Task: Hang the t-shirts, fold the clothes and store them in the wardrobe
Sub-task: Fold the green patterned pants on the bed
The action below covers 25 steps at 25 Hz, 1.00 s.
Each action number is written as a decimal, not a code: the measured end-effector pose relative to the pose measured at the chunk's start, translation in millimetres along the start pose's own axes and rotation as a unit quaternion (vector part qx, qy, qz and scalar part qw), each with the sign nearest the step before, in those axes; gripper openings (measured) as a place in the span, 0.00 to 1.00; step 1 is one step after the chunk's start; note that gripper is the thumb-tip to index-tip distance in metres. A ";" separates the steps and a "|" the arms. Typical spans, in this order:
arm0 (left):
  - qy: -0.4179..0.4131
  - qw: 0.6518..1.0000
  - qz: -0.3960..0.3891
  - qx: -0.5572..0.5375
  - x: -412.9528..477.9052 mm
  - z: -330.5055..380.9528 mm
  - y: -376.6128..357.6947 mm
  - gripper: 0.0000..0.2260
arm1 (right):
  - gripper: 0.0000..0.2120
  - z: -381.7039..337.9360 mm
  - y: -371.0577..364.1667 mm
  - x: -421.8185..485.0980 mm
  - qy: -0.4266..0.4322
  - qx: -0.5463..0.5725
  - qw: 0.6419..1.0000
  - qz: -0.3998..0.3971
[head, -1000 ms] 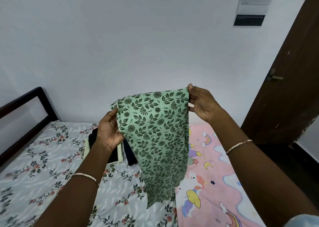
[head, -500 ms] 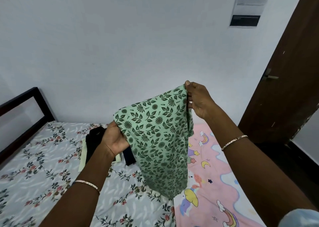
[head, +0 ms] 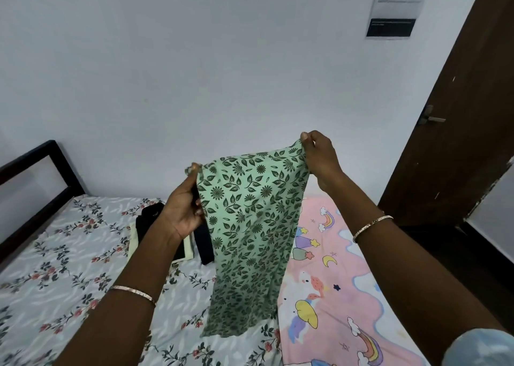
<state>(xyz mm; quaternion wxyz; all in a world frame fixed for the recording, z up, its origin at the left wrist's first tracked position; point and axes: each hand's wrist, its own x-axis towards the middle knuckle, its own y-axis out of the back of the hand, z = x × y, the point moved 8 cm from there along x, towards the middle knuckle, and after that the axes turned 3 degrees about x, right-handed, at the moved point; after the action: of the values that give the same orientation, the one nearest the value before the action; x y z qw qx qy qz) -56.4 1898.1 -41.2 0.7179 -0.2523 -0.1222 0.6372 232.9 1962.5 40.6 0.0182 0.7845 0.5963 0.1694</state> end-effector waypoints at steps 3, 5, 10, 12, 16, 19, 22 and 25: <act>-0.011 0.998 0.042 0.043 4.8 4.7 3.6 0.20 | 0.15 5.9 0.0 0.5 0.002 -0.021 1.000 0.004; -0.016 0.998 0.063 0.025 3.9 10.8 3.8 0.22 | 0.15 6.2 5.4 1.0 0.016 -0.057 0.998 0.023; 0.015 0.999 0.024 -0.019 2.2 7.5 -4.3 0.25 | 0.15 10.9 -2.6 -5.0 -0.019 0.032 0.999 -0.015; 0.022 1.000 -0.002 -0.017 0.4 -0.2 -12.6 0.26 | 0.14 16.2 -15.3 -8.6 -0.057 0.087 0.994 -0.037; 0.015 0.999 -0.022 -0.031 -2.8 -1.1 -17.9 0.13 | 0.14 18.8 -24.1 -8.7 -0.138 0.201 0.968 -0.057; -0.002 0.999 -0.009 -0.030 -6.1 3.3 -9.7 0.05 | 0.11 11.5 -18.3 -10.7 -0.175 0.319 0.930 -0.055; 0.000 0.998 0.040 -0.044 -6.8 -5.1 -0.1 0.09 | 0.09 2.8 -17.7 -15.7 -0.199 0.391 0.897 -0.045; 0.043 0.987 0.146 -0.046 -1.3 -40.9 19.7 0.10 | 0.08 -0.9 -27.3 -24.0 -0.218 0.415 0.882 -0.050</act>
<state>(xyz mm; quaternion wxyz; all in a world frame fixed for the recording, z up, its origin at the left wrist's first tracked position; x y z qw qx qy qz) -53.1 1889.6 -85.7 0.6095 -0.3272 -0.0820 0.7174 201.7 1947.7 29.3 -0.1706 0.7064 0.6317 -0.2699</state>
